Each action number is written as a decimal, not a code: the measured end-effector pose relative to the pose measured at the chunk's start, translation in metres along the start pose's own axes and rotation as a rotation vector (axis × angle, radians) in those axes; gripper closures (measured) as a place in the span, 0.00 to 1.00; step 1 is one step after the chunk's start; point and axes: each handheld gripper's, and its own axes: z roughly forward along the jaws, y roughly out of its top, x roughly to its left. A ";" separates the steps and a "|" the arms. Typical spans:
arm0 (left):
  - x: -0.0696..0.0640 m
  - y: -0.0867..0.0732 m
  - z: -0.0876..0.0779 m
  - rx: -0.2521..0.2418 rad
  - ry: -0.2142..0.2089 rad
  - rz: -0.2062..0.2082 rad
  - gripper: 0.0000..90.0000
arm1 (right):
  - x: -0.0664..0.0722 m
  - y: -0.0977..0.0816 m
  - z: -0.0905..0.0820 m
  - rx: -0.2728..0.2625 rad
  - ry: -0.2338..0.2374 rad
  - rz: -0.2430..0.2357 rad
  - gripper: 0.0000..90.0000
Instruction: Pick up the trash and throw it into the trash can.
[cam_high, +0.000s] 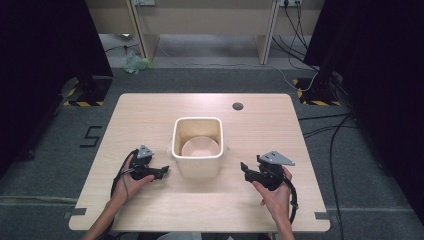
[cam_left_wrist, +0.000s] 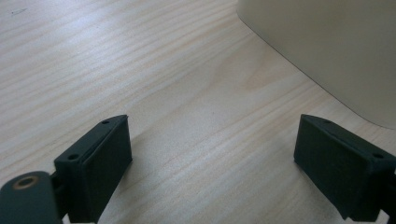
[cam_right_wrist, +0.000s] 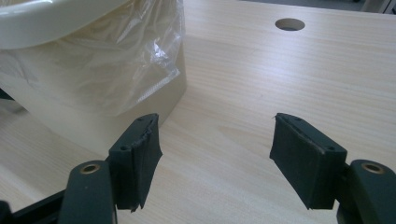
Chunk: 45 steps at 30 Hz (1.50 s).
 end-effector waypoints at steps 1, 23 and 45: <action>0.000 0.000 0.000 0.003 0.000 0.003 0.11 | 0.000 -0.001 0.000 0.004 -0.001 -0.001 0.36; 0.000 0.000 0.000 0.000 0.000 -0.001 0.11 | 0.005 -0.030 0.007 0.045 0.002 -0.001 0.36; 0.000 0.000 0.000 0.000 0.000 -0.001 0.11 | 0.009 -0.052 0.014 0.131 -0.003 -0.009 0.30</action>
